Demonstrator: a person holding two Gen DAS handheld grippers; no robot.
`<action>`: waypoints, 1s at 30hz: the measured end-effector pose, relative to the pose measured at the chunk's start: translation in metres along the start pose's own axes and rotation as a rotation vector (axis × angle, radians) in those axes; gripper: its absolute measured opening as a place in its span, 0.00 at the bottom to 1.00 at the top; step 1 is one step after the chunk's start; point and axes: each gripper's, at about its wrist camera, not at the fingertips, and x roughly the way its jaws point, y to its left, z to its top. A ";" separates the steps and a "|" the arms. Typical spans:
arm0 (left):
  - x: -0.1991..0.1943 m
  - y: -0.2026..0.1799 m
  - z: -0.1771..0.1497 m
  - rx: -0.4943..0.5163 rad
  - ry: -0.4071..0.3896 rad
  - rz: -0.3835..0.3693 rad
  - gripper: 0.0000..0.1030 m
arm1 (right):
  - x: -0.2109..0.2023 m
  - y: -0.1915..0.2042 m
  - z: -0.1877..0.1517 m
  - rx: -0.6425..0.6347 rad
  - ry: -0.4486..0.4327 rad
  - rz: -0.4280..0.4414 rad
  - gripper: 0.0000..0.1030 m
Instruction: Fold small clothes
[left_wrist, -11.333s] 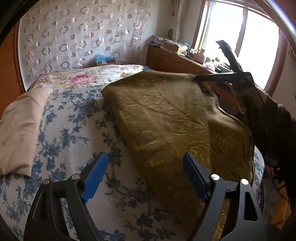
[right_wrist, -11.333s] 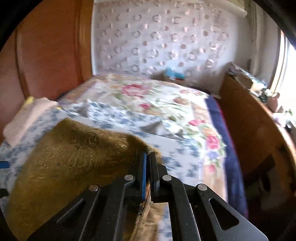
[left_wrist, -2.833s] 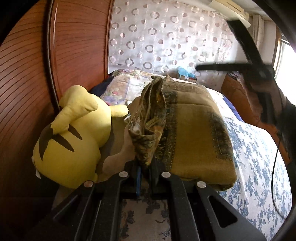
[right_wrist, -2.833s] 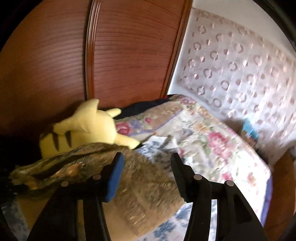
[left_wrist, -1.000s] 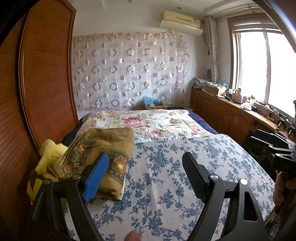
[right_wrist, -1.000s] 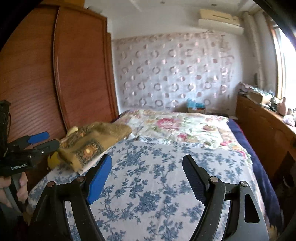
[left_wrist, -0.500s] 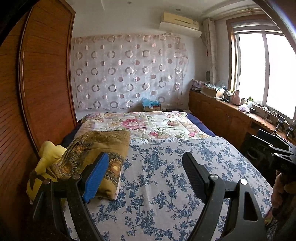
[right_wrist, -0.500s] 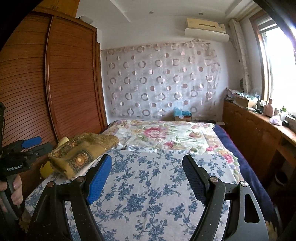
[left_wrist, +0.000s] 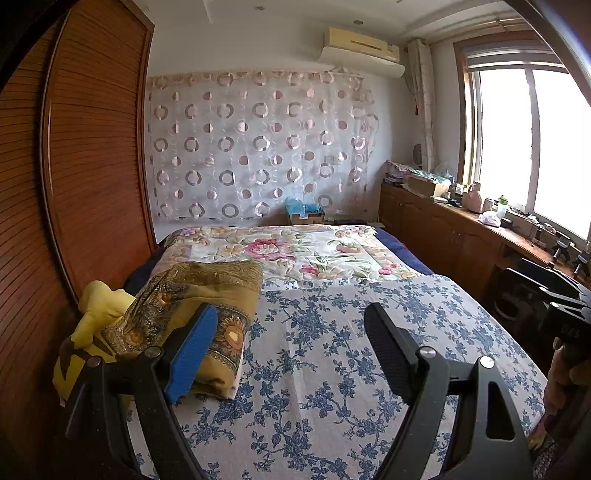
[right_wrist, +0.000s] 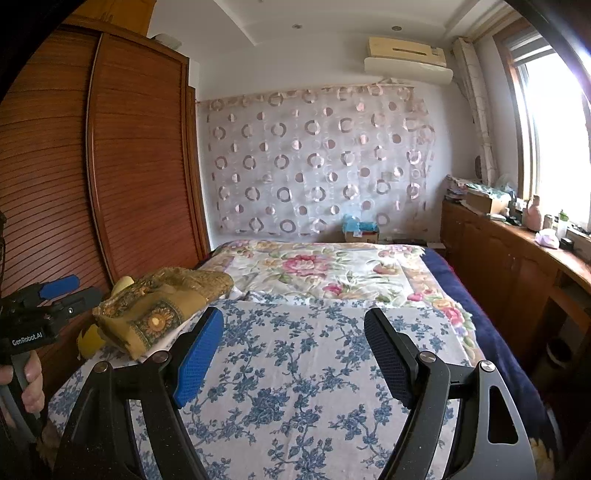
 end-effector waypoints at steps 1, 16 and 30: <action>0.000 0.000 0.000 0.000 0.000 0.000 0.80 | 0.000 0.000 0.000 0.001 0.000 0.000 0.78; 0.000 0.001 -0.001 0.001 0.000 -0.001 0.80 | -0.002 -0.003 0.001 -0.002 0.000 -0.001 0.78; 0.000 0.001 -0.002 0.002 -0.002 -0.001 0.80 | -0.002 -0.007 0.001 -0.002 0.000 0.003 0.78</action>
